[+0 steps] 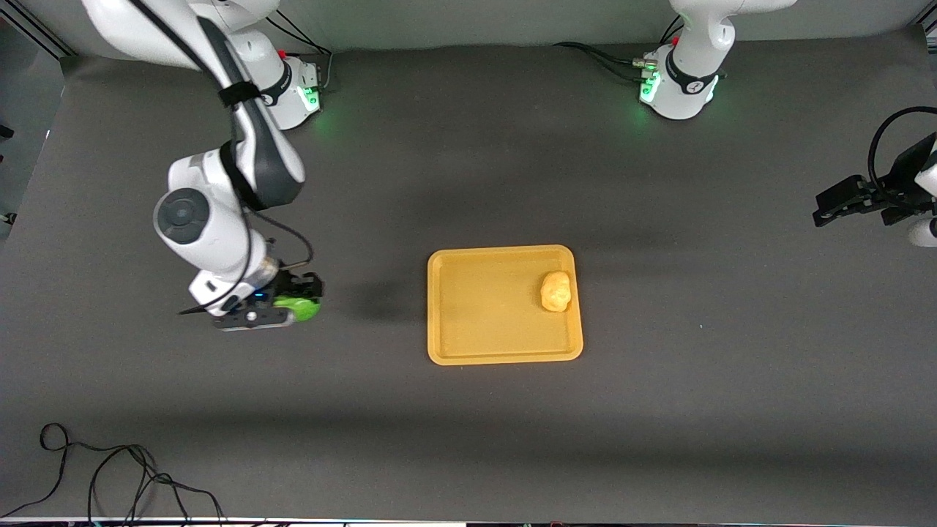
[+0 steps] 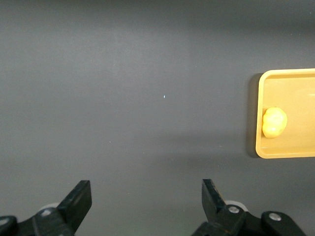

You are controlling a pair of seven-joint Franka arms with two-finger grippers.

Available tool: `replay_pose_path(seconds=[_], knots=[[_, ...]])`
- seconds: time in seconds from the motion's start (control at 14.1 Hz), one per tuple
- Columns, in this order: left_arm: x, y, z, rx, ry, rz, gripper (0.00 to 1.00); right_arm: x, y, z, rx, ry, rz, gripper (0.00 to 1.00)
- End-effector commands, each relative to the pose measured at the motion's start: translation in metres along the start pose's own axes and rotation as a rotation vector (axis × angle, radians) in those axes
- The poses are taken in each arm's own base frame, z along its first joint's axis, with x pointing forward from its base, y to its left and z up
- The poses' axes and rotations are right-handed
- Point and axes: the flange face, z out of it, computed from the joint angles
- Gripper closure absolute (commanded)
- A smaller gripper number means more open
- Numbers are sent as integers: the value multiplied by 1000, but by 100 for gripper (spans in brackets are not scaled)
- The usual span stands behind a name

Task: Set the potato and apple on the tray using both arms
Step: 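Carry the apple with the right gripper while the left gripper withdraws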

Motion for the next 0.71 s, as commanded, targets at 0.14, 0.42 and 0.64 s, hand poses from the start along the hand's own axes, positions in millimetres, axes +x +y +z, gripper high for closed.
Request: replay_pose_path(seconds=[0.14,0.42,0.64], knots=[[2,4,8,-5,13,23,0,37,-130,28,111,-23,70,61],[2,9,0,-5,36,33,0,27,-222,69,99,-14,102,60],[7,6,-3,-2,68,30,0,3,-284,103,94,-6,127,60]])
